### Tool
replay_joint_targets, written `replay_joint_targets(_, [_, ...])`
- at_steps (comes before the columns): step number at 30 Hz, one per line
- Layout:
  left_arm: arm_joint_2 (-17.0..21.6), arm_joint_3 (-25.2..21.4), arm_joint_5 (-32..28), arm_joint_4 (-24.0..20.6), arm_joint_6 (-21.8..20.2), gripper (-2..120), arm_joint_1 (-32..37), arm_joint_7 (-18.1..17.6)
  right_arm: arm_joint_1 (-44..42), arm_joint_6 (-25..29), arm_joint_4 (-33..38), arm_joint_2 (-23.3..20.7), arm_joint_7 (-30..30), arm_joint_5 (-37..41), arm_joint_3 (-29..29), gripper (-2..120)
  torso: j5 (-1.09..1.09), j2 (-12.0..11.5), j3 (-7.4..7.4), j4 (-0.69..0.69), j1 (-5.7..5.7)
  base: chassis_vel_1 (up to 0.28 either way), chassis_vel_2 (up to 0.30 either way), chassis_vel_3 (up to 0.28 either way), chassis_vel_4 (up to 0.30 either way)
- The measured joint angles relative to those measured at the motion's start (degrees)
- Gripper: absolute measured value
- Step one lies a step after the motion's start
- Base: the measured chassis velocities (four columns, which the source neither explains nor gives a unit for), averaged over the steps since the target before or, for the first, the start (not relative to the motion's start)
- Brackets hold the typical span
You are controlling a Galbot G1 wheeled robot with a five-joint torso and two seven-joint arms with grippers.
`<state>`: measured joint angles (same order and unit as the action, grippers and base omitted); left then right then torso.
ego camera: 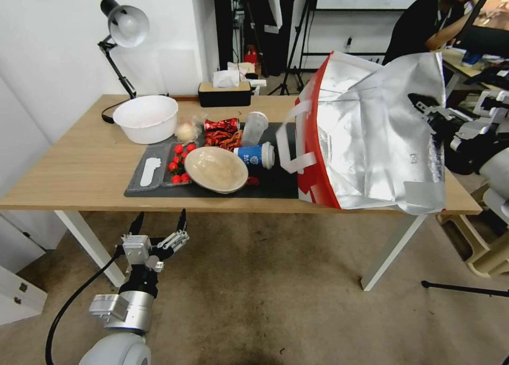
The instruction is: Pick up the food delivery bag from the floor and place it on the table.
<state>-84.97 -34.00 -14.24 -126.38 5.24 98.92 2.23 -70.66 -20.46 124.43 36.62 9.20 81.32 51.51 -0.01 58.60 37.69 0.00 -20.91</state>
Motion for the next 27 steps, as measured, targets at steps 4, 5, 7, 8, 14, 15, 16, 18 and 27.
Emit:
replay_joint_targets(4, [0.0, 0.04, 0.01, 0.03, 0.06, 100, -0.04, 0.01, 0.21, -0.22, -1.5, -0.25, 0.74, -0.11, 0.37, 0, 0.0, 0.0, 0.0, 0.0, 0.0, 0.0, 0.0, 0.0, 0.0])
replay_joint_targets(5, [-0.03, 0.11, 0.04, 0.06, 0.07, 100, -0.08, 0.02, 0.37, -0.25, -2.2, -0.44, 1.08, -0.16, 0.45, 0, 0.01, 0.0, 0.0, 0.0, 0.0, 0.0, 0.0, 0.0, 0.0])
replay_joint_targets(7, [-0.06, 0.2, 0.1, 0.13, 0.08, 100, -0.12, 0.04, 0.53, -0.26, -2.87, -0.65, 1.29, -0.24, 0.46, 0, 0.01, 0.0, 0.0, 0.0, 0.0, 0.0, 0.0, 0.0, 0.0])
replay_joint_targets(8, [-0.07, 0.21, 0.12, 0.16, 0.09, 100, -0.13, 0.04, 0.63, -0.26, -3.05, -0.73, 1.41, -0.29, 0.46, 0, 0.01, 0.0, 0.0, 0.0, 0.0, 0.0, 0.0, 0.0, 0.0])
replay_joint_targets(14, [-0.06, 0.26, 0.2, 0.28, 0.33, 100, -0.11, 0.08, 3.26, -0.1, -3.56, -1.05, 4.18, -0.77, -1.13, 0, 0.01, -0.01, 0.0, 0.0, 0.0, 0.0, 0.0, 0.0, 0.0])
replay_joint_targets(15, [-0.06, 0.27, 0.21, 0.32, 0.37, 100, -0.1, 0.08, 3.57, -0.1, -3.72, -1.11, 4.55, -0.94, -1.39, 0, 0.01, 0.0, 0.0, 0.0, 0.0, 0.0, 0.0, 0.0, 0.0])
replay_joint_targets(16, [-0.06, 0.29, 0.21, 0.35, 0.4, 100, -0.09, 0.09, 3.83, -0.1, -3.92, -1.19, 4.88, -1.14, -1.6, 0, 0.01, 0.0, 0.0, 0.0, 0.0, 0.0, 0.0, 0.0, 0.0])
replay_joint_targets(18, [-0.06, 0.31, 0.22, 0.41, 0.45, 100, -0.1, 0.09, 3.98, -0.11, -3.97, -1.29, 5.08, -1.21, -1.7, 0, 0.01, -0.01, 0.0, 0.0, 0.0, 0.0, 0.0, 0.0, 0.0])
replay_joint_targets(27, [-0.14, 0.75, 0.49, 0.83, 0.72, 100, -0.36, 0.18, 4.07, -0.91, -4.38, -1.97, 6.41, -3.77, -2.32, 0, 0.01, -0.01, 0.0, -0.01, 0.0, 0.0, 0.0, 0.0, 0.0])
